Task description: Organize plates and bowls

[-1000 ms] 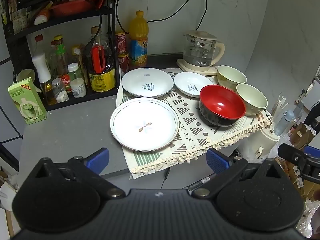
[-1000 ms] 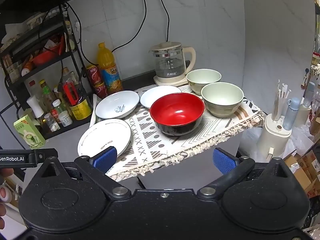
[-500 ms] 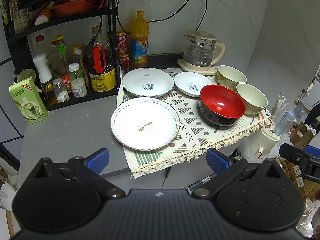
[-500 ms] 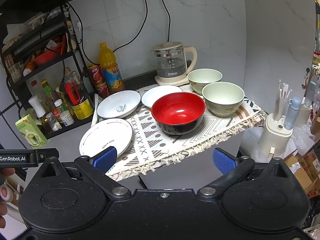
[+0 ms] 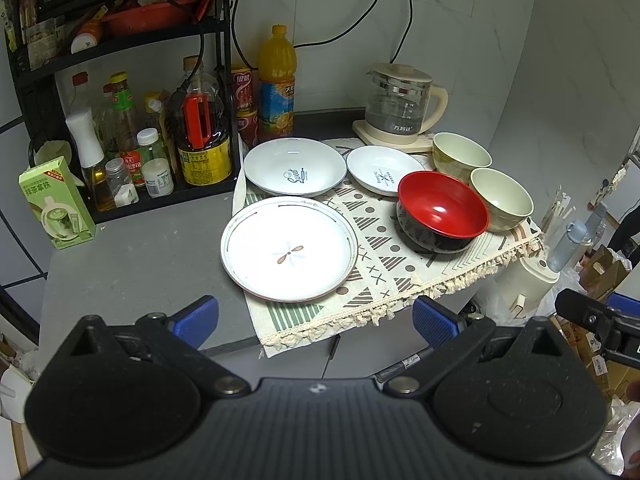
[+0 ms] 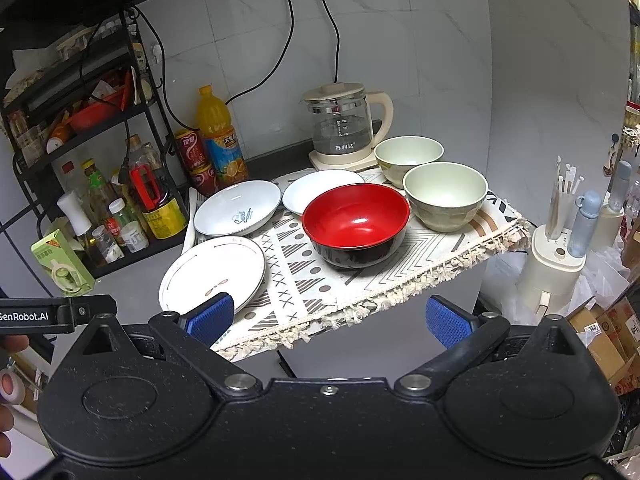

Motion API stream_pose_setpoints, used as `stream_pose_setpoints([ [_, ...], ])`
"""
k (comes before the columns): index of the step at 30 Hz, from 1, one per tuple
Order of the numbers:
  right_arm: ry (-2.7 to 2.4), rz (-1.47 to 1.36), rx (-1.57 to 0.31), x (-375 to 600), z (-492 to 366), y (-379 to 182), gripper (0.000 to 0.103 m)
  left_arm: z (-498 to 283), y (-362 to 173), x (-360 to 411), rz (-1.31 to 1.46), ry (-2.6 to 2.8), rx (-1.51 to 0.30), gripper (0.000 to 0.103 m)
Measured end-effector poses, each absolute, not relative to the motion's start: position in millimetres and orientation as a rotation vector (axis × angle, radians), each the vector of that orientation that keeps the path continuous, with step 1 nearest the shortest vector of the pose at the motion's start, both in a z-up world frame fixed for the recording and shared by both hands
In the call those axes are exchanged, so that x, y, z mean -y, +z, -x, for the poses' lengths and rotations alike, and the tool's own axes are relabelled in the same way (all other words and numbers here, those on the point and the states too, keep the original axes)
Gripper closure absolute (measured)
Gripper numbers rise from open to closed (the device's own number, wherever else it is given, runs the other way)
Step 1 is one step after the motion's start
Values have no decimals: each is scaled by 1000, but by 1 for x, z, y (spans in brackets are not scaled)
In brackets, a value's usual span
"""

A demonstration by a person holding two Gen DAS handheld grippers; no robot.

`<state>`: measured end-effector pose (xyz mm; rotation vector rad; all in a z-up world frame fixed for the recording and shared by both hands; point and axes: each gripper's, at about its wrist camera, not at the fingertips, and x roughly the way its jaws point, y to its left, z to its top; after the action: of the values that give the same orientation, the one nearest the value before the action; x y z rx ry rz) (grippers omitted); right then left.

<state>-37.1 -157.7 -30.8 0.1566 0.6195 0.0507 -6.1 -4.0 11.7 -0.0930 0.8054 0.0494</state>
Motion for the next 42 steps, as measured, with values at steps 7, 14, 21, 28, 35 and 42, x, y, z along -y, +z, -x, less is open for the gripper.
stream_pose_setpoints([
  [7, 48, -157, -620, 158, 37, -29, 0, 7, 13, 4, 92, 45, -803, 1],
  [14, 57, -153, -617, 158, 39, -27, 0, 8, 14, 2, 98, 50, -799, 1],
  [21, 75, -160, -606, 159, 42, -26, 0, 11, 14, 3, 93, 46, -796, 1],
  [28, 76, -158, -596, 159, 45, -25, 0, 14, 14, 5, 82, 47, -793, 1],
  [35, 81, -170, -583, 164, 41, -26, 0, 10, 12, 8, 79, 41, -802, 1],
  [42, 95, -182, -584, 170, 32, -31, 0, -5, 6, 11, 99, 46, -815, 1],
])
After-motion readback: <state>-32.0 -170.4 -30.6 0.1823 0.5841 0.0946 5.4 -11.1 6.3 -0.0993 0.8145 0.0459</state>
